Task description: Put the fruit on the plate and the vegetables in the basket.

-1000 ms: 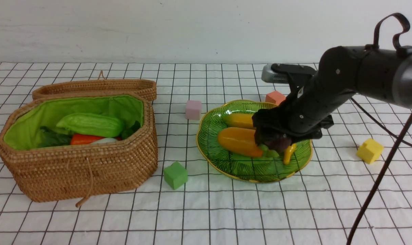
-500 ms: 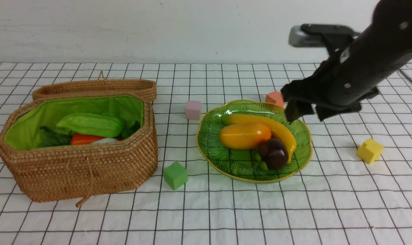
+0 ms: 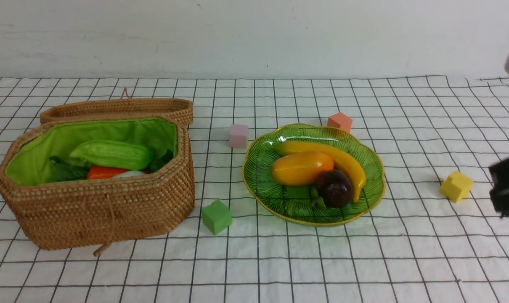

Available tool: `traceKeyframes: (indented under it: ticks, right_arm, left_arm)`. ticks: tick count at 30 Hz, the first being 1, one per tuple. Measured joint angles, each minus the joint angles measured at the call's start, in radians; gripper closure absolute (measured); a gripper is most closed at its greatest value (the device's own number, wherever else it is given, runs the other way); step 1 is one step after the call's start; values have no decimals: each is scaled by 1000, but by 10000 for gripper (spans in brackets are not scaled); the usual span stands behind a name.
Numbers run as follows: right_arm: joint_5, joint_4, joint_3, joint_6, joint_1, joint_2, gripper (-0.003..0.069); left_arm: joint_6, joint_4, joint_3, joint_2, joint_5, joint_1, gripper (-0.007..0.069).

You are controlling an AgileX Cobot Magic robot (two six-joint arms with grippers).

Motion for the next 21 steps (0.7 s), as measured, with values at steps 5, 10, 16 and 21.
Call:
traceKeyframes:
  ticks: [5, 10, 16, 21]
  right_arm:
    - [18, 4, 96, 0, 0, -30, 667]
    - [55, -22, 107, -41, 0, -34, 667]
    - [-258, -128, 234, -102, -112, -268, 664]
    - [-544, -142, 511, -104, -275, -642, 664]
  left_arm:
    - [0, 0, 0, 0, 0, 0, 454]
    - [0, 0, 0, 0, 0, 0, 447]
    - [0, 0, 0, 0, 0, 0, 440]
    - [0, 0, 0, 0, 0, 0, 438]
